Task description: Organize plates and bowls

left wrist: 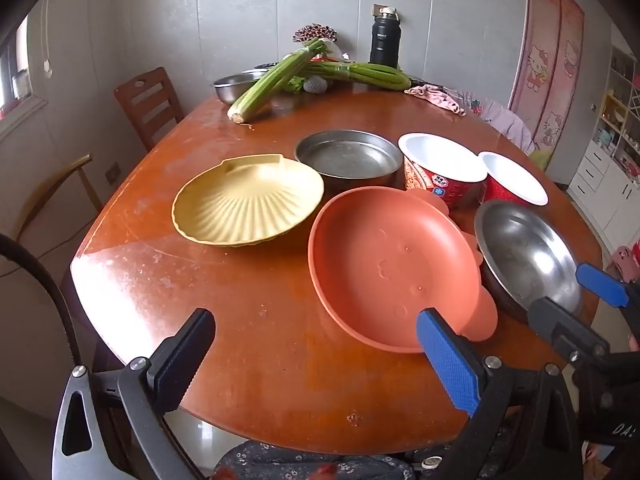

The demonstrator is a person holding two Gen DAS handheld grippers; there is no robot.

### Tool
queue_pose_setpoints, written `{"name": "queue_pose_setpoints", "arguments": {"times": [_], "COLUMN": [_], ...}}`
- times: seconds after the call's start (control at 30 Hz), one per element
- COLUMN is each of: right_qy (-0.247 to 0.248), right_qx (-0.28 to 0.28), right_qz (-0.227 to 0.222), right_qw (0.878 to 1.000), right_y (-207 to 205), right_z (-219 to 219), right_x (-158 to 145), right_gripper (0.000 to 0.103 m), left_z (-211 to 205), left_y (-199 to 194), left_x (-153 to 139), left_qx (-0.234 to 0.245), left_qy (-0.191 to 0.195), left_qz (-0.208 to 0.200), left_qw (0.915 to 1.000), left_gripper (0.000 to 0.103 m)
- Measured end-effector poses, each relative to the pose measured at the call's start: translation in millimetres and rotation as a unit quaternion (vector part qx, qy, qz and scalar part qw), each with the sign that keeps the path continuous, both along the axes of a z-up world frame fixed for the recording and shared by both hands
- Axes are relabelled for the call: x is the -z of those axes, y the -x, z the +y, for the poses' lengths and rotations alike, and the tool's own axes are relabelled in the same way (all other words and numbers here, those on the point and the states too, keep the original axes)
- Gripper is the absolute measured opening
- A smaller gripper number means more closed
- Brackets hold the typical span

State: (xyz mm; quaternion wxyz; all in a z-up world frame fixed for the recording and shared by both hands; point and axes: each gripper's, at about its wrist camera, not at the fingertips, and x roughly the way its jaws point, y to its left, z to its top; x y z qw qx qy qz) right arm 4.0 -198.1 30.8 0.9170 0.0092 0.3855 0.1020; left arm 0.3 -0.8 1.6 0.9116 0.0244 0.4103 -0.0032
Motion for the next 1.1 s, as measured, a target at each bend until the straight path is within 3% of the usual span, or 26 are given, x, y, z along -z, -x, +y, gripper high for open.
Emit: {"name": "queue_pose_setpoints", "arguments": {"times": [0.1,0.33,1.1], "right_qy": [0.004,0.0,0.013], "right_qx": [-0.002,-0.002,-0.006], "right_qz": [0.001,0.009,0.015], "right_qw": [1.0,1.0,1.0], "right_y": [0,1,6], "right_z": [-1,-3,0], "right_x": [-1,5,4], "right_gripper": [0.099,0.099,0.099], "left_z": [-14,-4,-6], "left_y": [9,-2,3], "left_x": [2,3,5], "left_qx": [0.002,0.02,0.027], "left_qy": [-0.008,0.029,0.031], "left_qz": [-0.018,0.018,0.013], "left_qw": [0.9998,0.9992,0.9991], "left_gripper": [0.101,0.101,0.101]}}
